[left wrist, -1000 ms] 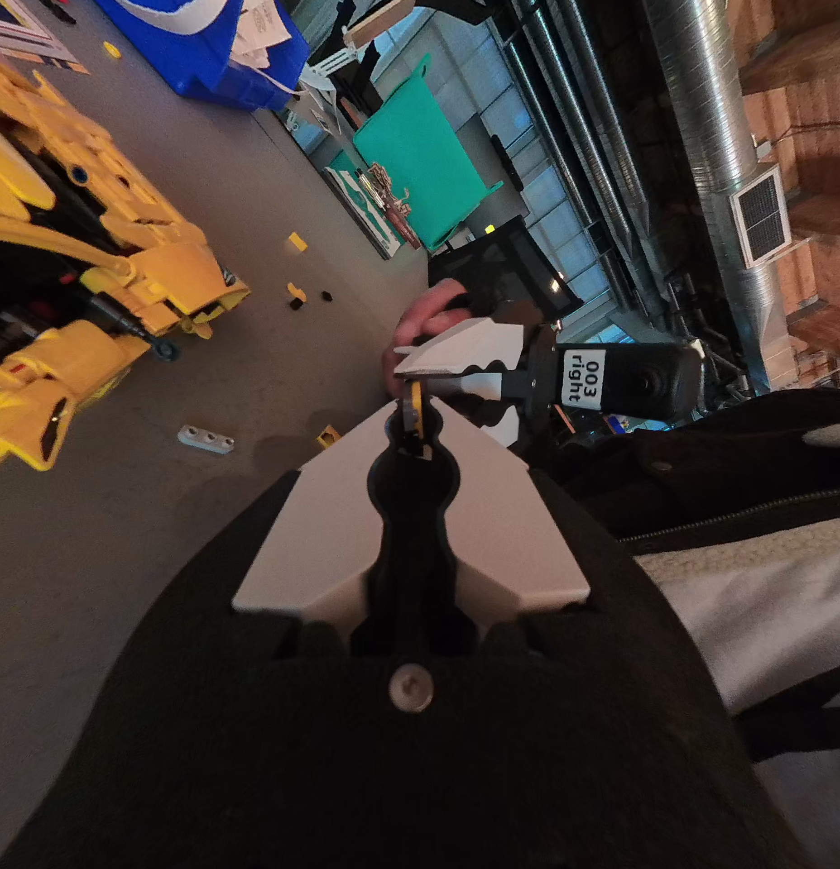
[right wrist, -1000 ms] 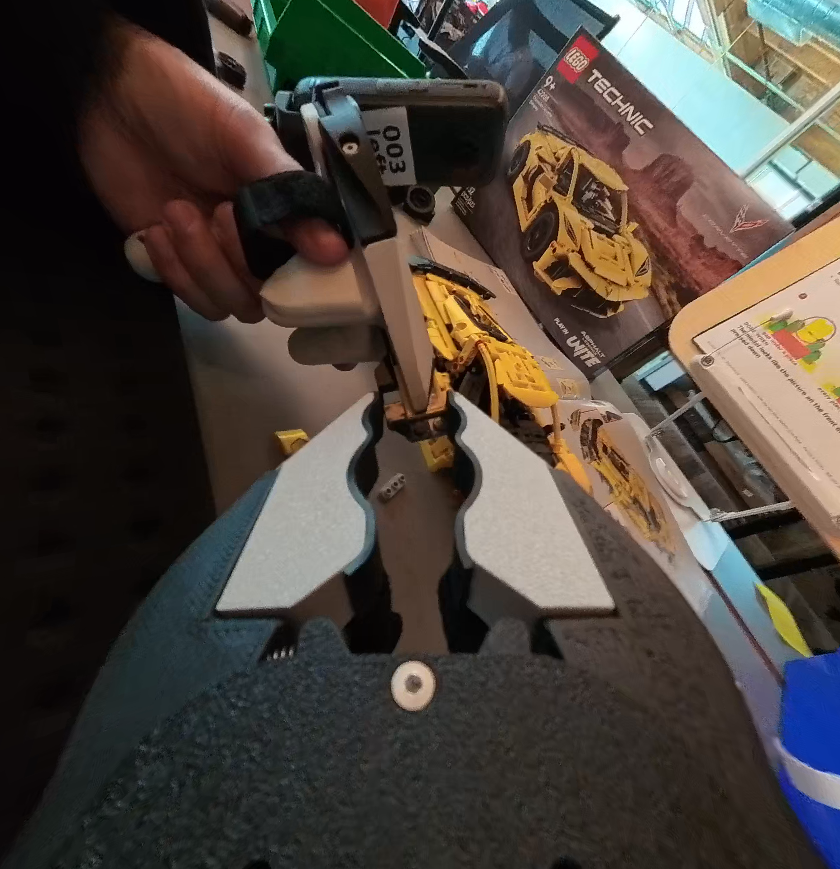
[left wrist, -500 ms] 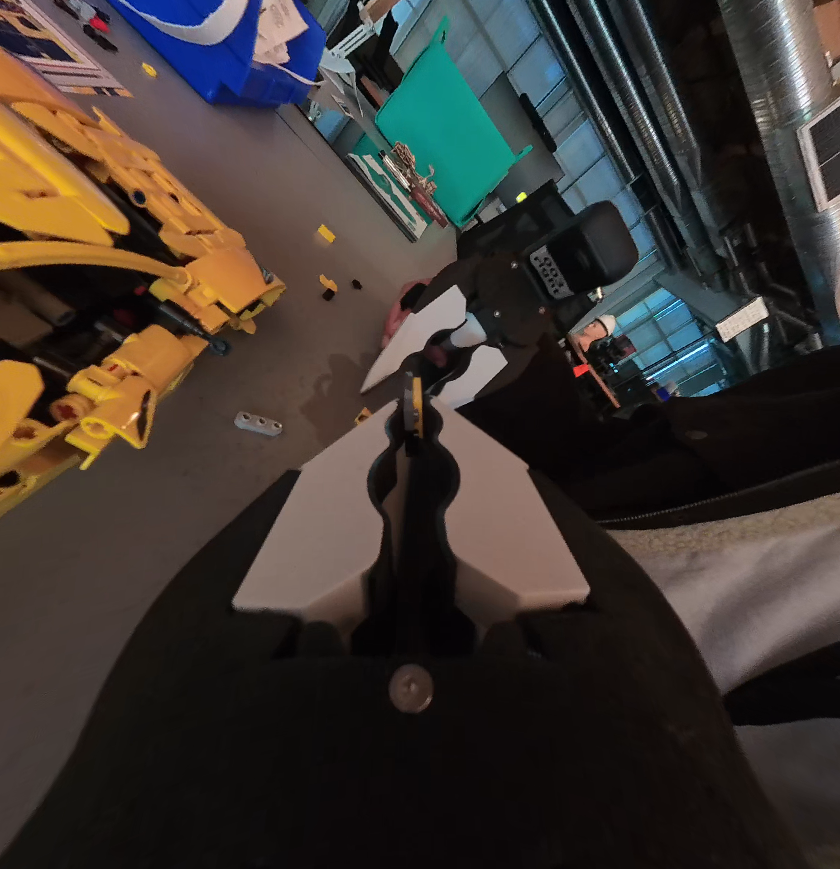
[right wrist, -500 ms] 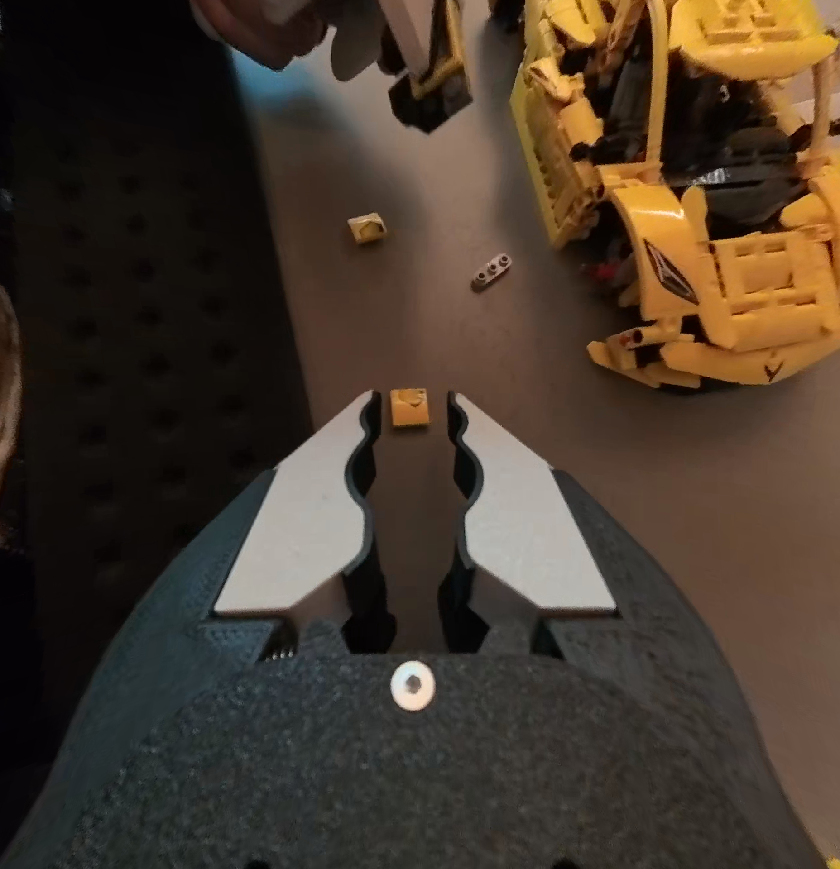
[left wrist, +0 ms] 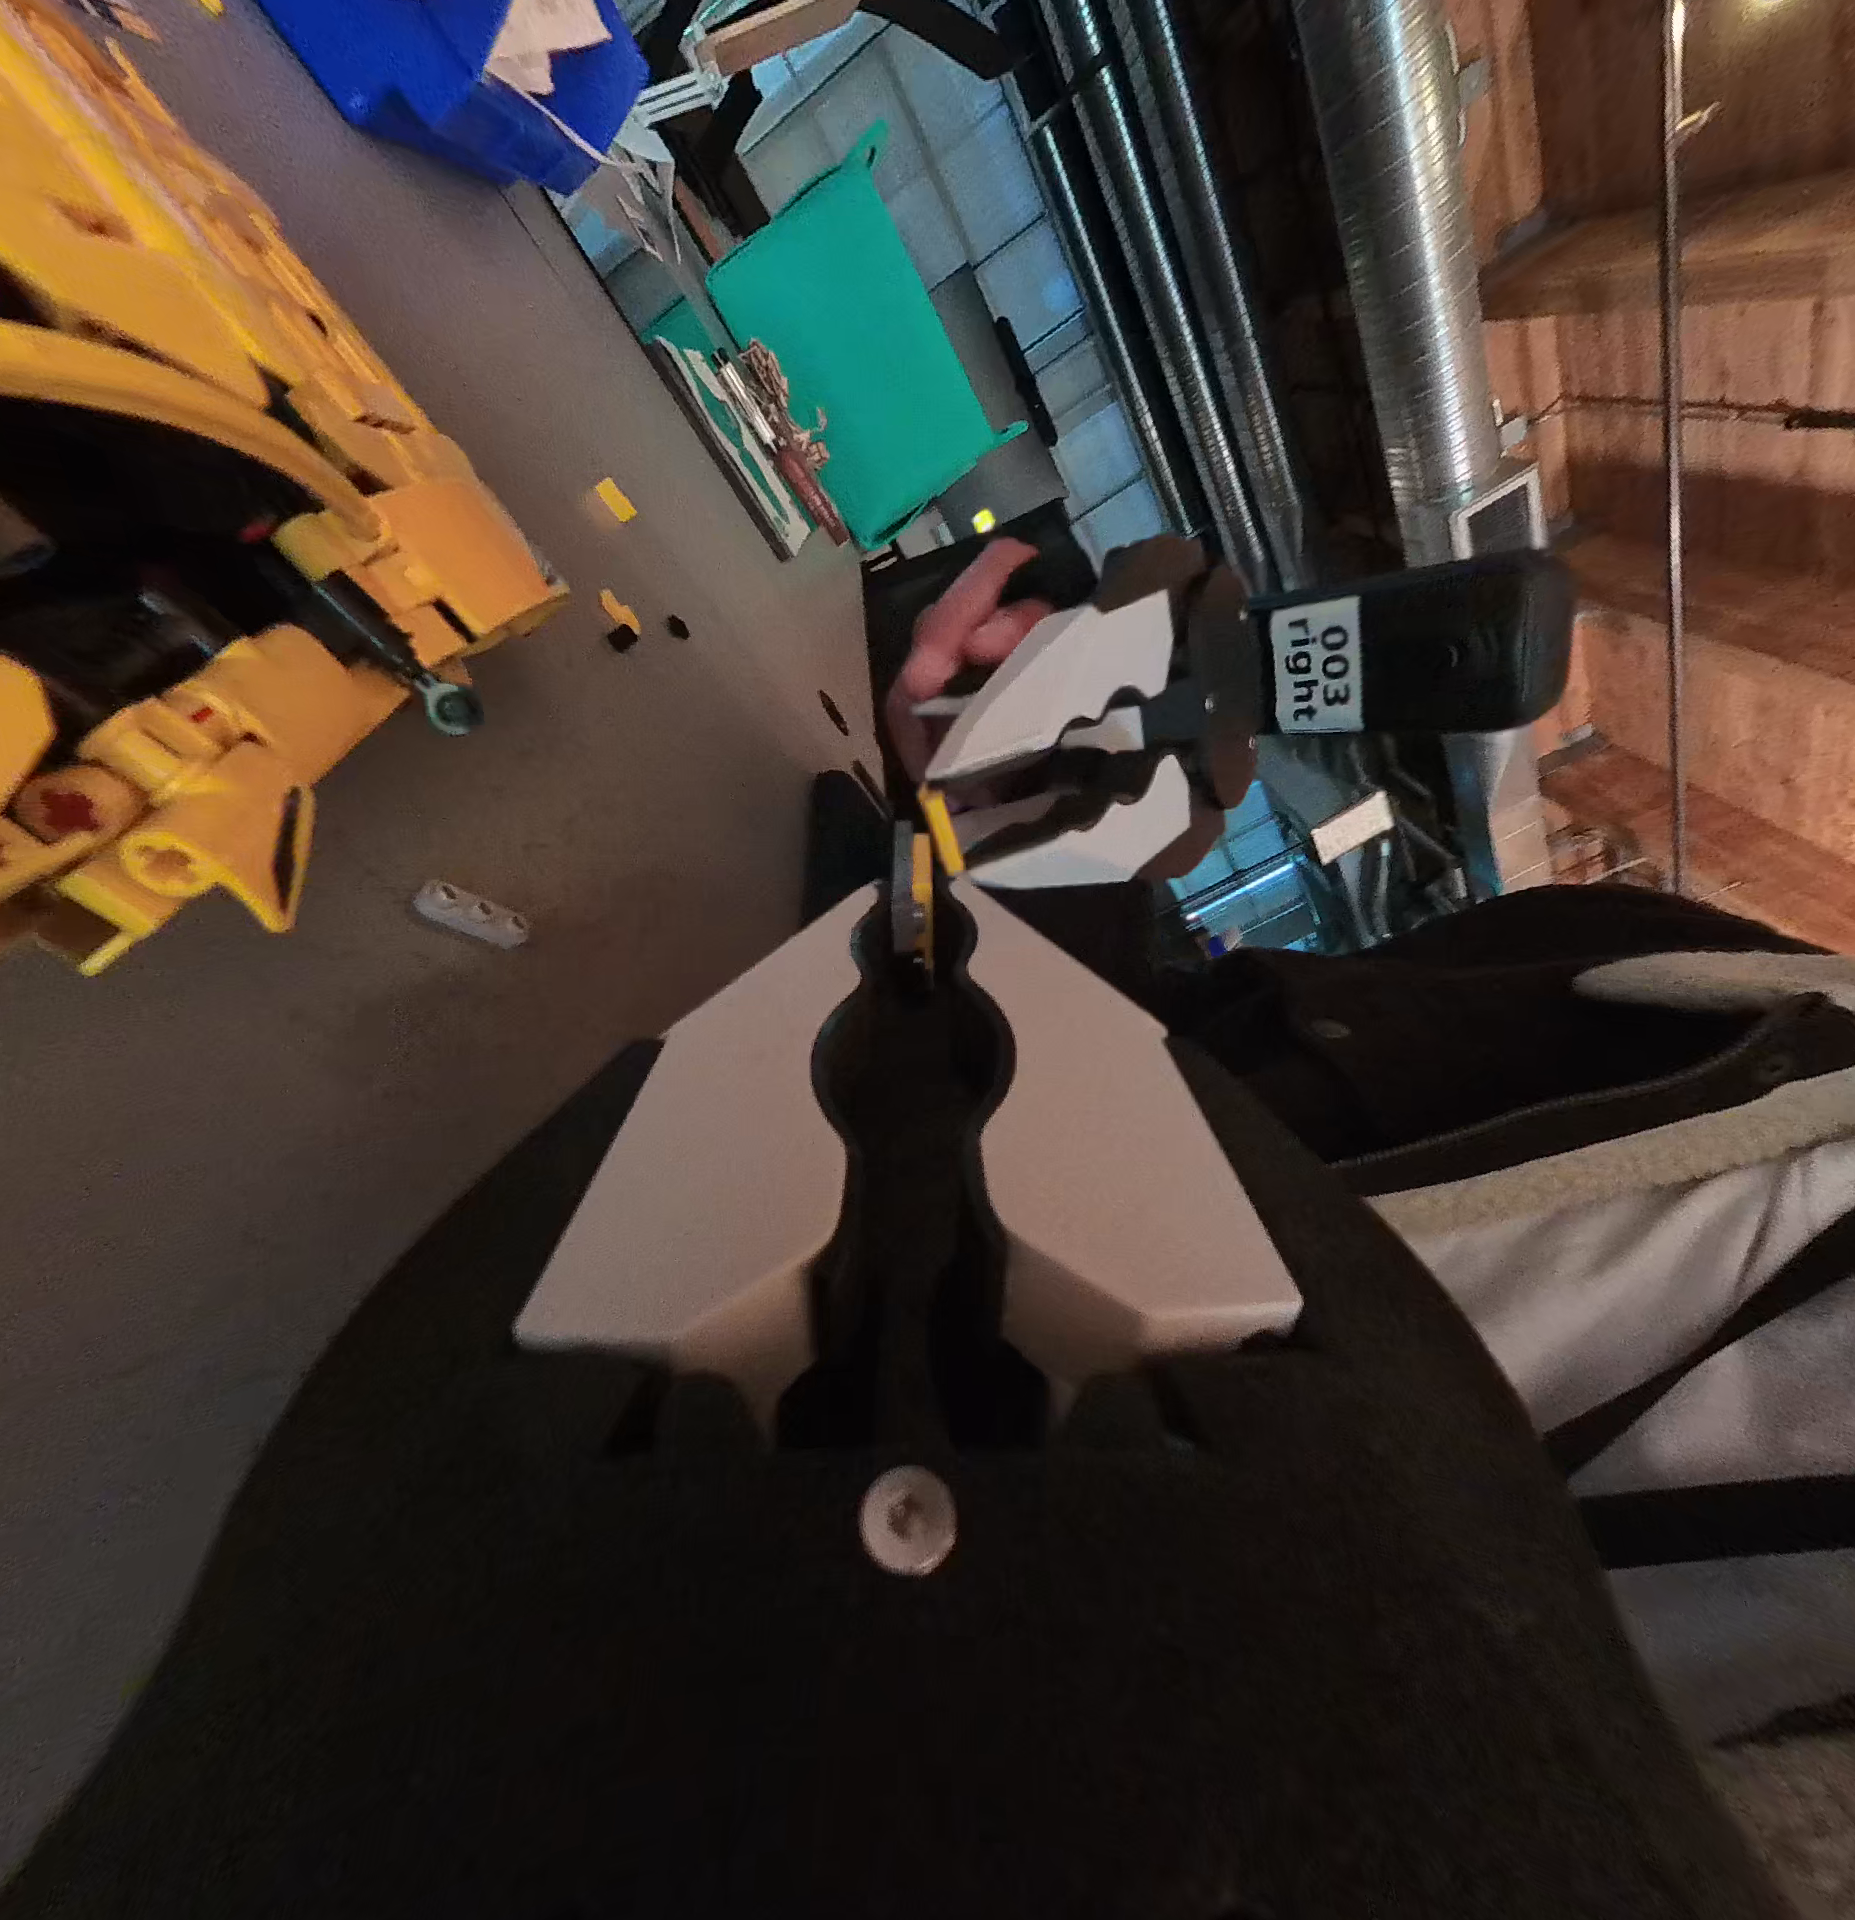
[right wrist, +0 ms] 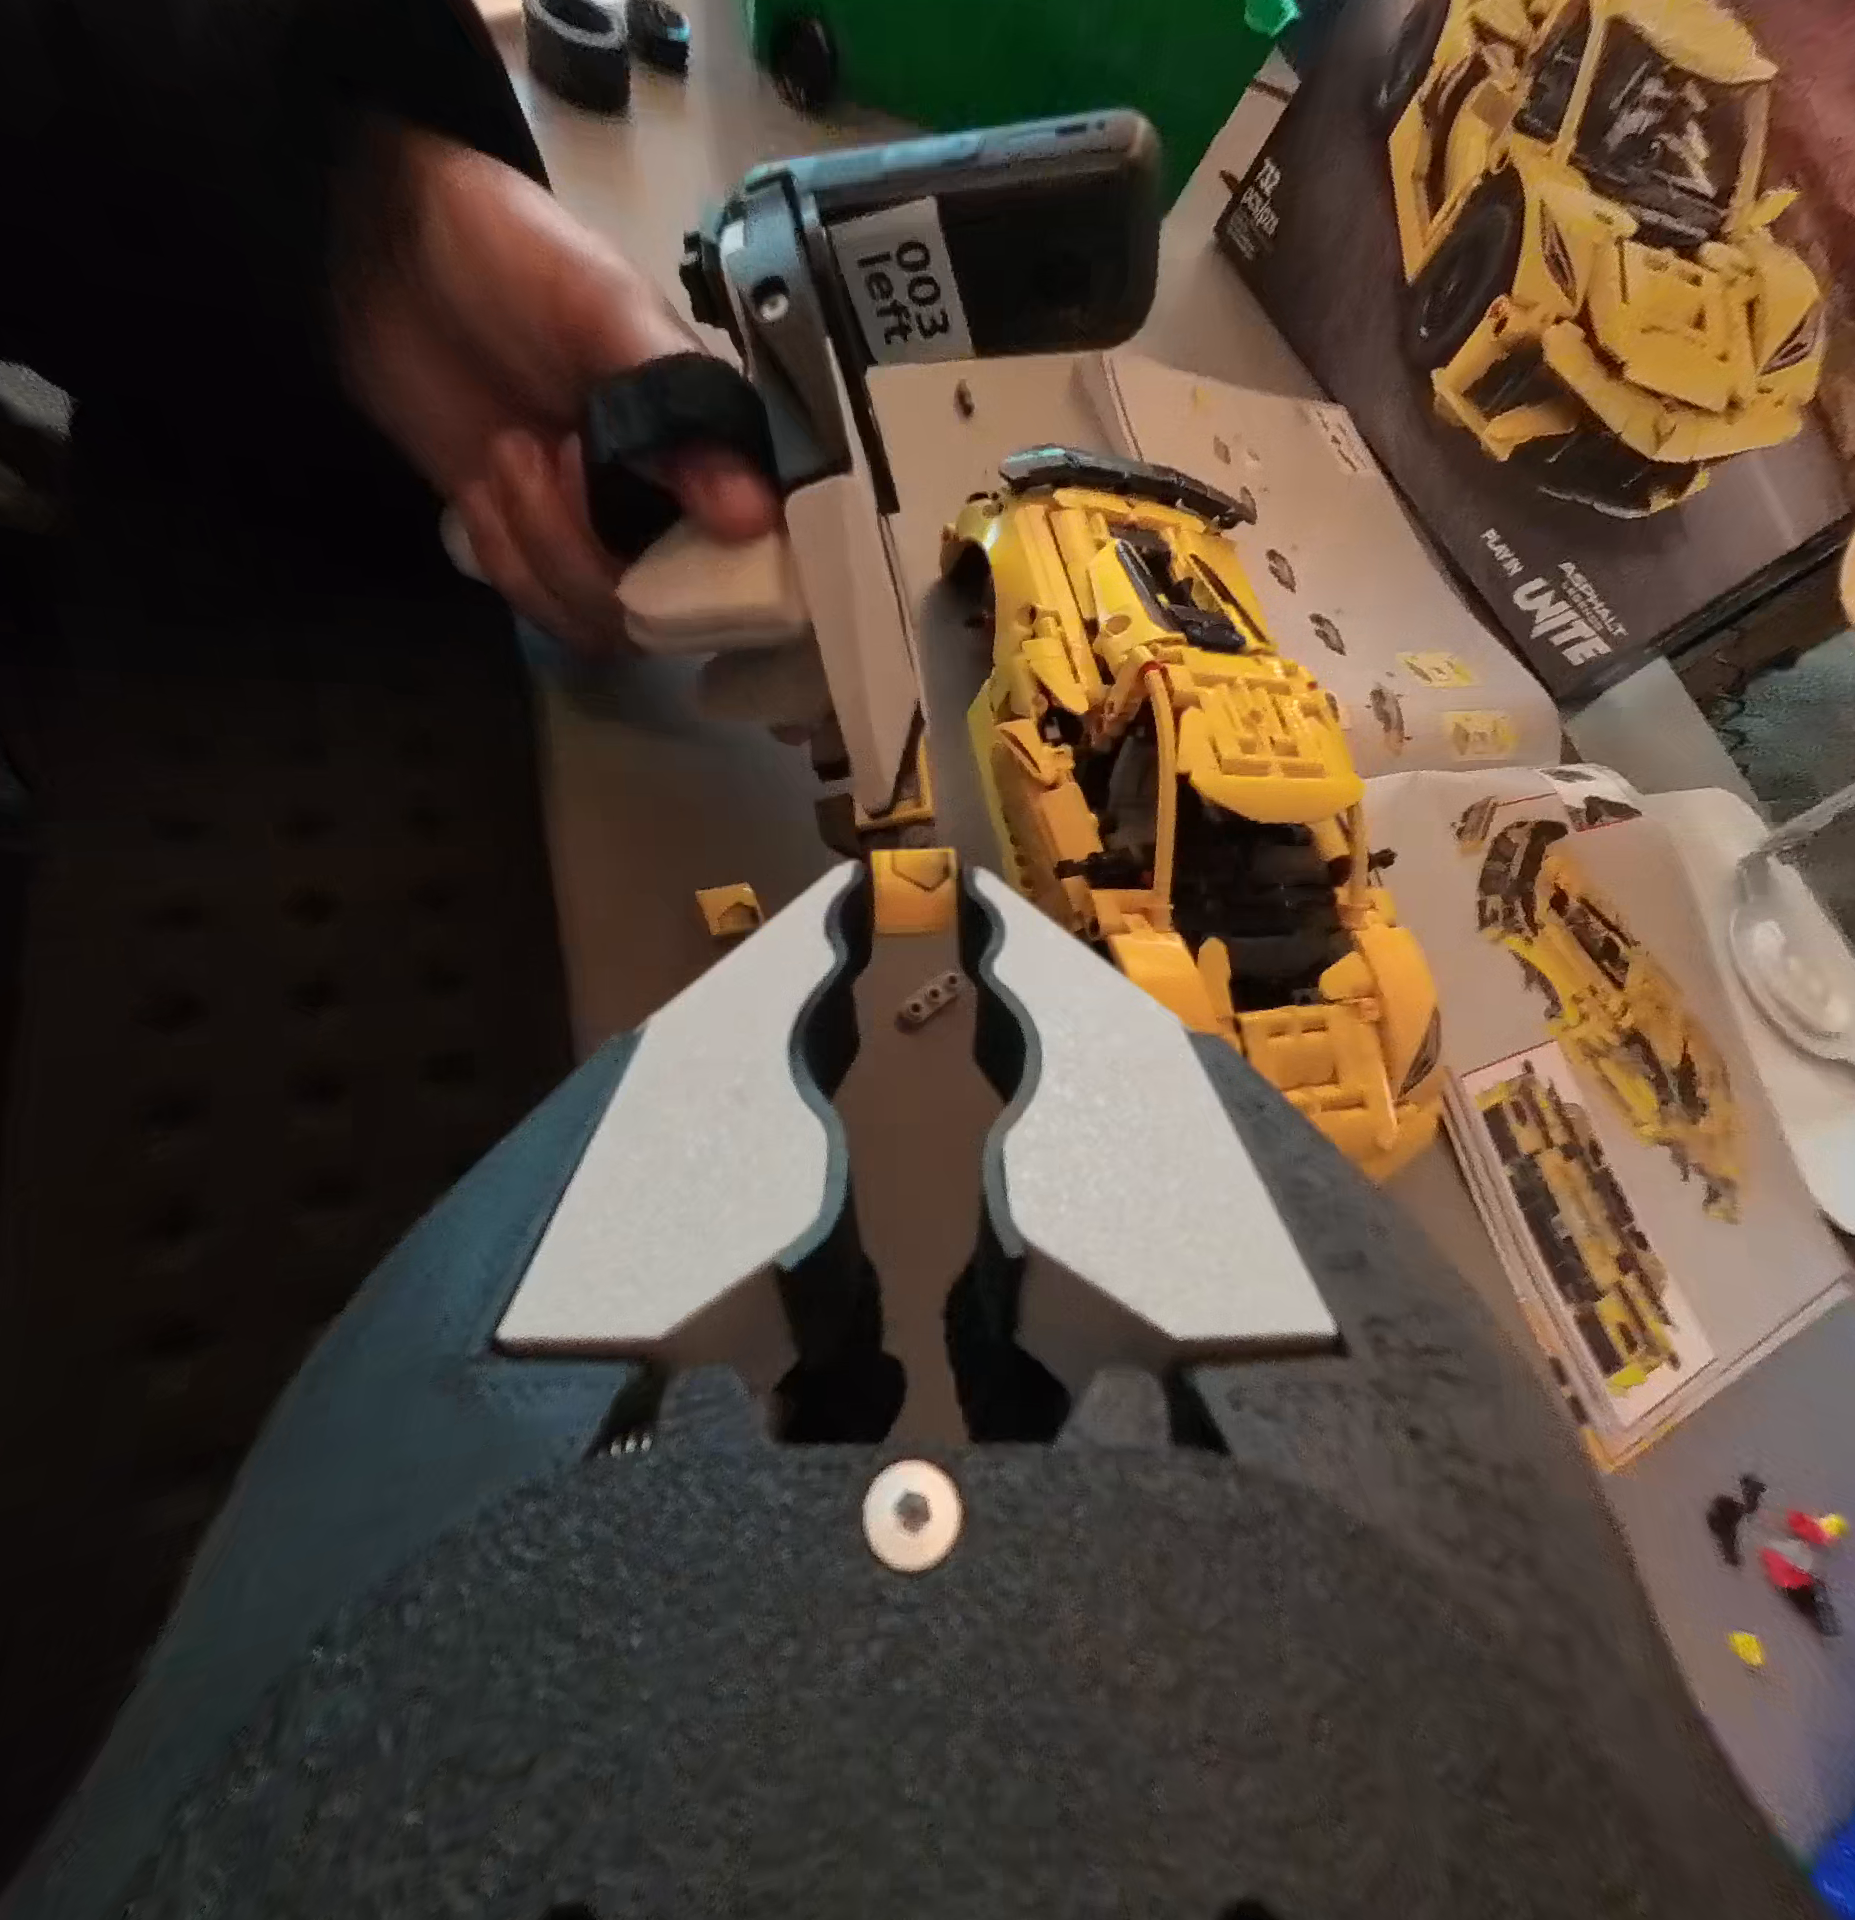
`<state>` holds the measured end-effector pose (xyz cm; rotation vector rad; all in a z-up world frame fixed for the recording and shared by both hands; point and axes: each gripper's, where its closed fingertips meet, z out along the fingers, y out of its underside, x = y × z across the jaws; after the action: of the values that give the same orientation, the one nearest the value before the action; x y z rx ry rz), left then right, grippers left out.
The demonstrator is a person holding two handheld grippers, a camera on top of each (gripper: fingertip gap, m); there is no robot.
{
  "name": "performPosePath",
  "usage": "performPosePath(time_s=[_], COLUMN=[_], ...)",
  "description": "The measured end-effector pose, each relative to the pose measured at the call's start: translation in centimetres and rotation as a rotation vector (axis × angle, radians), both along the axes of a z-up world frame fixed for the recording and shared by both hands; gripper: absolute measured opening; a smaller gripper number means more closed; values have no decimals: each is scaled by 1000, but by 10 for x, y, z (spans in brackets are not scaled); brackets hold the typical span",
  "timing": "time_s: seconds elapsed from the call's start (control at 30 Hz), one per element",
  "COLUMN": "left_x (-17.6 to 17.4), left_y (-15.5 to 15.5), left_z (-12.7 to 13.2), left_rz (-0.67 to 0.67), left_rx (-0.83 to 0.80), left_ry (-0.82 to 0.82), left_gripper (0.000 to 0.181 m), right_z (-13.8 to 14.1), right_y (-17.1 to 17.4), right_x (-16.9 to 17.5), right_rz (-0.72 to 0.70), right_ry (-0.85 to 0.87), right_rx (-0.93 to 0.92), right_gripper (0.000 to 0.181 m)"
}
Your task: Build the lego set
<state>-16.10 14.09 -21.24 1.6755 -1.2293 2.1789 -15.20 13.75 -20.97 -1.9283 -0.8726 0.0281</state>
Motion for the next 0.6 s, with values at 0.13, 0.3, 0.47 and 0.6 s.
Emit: performPosePath(time_s=[0.13, 0.3, 0.47, 0.6], left_x=[1, 3, 2, 0], left_y=[7, 15, 24, 32], left_z=[-1, -4, 0, 2], left_rz=[22, 55, 84, 103], left_rx=[-72, -105, -185, -252], left_ry=[19, 45, 34, 32], left_gripper=[6, 5, 6, 5], right_z=[-4, -4, -7, -5], right_y=[9, 18, 27, 35], right_x=[-3, -3, -7, -7], right_rz=[30, 53, 93, 102], right_ry=[-71, -161, -192, -215], right_rx=[-40, -80, -168, -234], right_gripper=[16, 16, 16, 16])
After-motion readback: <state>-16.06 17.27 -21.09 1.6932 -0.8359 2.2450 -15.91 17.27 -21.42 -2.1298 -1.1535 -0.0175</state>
